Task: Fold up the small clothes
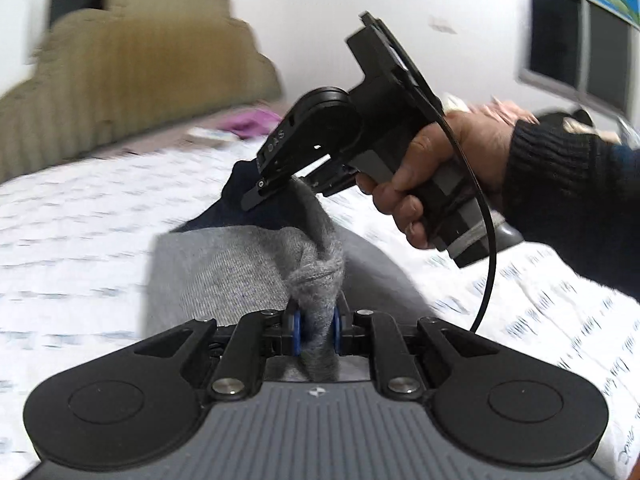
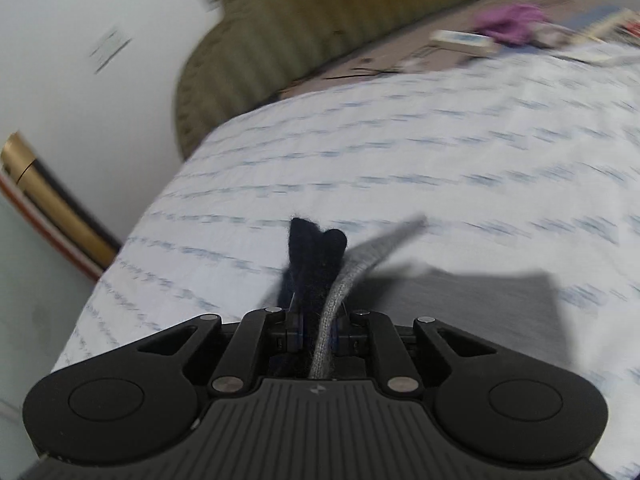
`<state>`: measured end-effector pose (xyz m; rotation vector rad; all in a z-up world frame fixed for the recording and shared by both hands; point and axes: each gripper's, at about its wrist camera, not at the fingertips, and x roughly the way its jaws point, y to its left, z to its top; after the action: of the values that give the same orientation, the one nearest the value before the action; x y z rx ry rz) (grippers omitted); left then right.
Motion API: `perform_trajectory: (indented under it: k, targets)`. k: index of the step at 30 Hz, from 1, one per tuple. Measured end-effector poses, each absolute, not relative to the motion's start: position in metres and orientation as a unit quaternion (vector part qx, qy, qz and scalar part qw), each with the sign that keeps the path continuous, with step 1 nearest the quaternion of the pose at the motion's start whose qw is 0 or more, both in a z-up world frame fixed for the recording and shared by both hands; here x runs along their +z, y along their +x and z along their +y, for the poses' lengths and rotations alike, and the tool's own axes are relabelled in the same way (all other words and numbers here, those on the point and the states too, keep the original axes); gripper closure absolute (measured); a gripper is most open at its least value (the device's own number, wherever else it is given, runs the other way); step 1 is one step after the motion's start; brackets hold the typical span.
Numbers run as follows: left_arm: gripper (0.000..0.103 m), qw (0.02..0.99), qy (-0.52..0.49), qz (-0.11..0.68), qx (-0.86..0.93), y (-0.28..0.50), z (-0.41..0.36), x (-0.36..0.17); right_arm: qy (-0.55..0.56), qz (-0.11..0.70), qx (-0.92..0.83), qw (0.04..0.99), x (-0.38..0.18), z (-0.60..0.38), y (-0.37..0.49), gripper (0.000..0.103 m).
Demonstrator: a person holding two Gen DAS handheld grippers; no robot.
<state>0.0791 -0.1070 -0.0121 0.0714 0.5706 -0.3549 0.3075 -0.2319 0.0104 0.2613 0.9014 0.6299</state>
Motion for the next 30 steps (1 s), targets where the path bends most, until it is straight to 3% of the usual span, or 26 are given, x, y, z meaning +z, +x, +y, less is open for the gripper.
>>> perform_trajectory:
  k: [5, 16, 20, 22, 24, 27, 30]
  targets:
    - [0.089, 0.927, 0.082, 0.308, -0.199, 0.088, -0.156, -0.032, 0.169, 0.455, 0.256, 0.836, -0.033, -0.28, 0.314, 0.089]
    - [0.089, 0.915, 0.117, 0.325, -0.21, 0.081, -0.172, -0.057, 0.204, 0.447, 0.267, 0.829, -0.057, -0.302, 0.319, 0.09]
    - [0.087, 0.92, 0.096, 0.285, -0.253, 0.057, -0.147, -0.036, 0.276, 0.446, 0.257, 0.812, -0.056, -0.323, 0.31, 0.07]
    - [0.073, 0.926, 0.095, 0.25, -0.268, 0.035, -0.122, -0.023, 0.302, 0.431, 0.265, 0.808, -0.045, -0.338, 0.291, 0.062]
    - [0.033, 0.937, 0.102, 0.221, -0.249, 0.013, -0.095, -0.016, 0.314, 0.407, 0.275, 0.812, -0.034, -0.352, 0.261, 0.056]
    - [0.028, 0.952, 0.14, 0.177, -0.207, -0.014, -0.062, -0.019, 0.321, 0.396, 0.272, 0.816, -0.028, -0.373, 0.213, 0.056]
    - [0.028, 0.945, 0.198, 0.199, -0.166, -0.013, -0.053, -0.037, 0.308, 0.406, 0.268, 0.817, -0.032, -0.376, 0.168, 0.056]
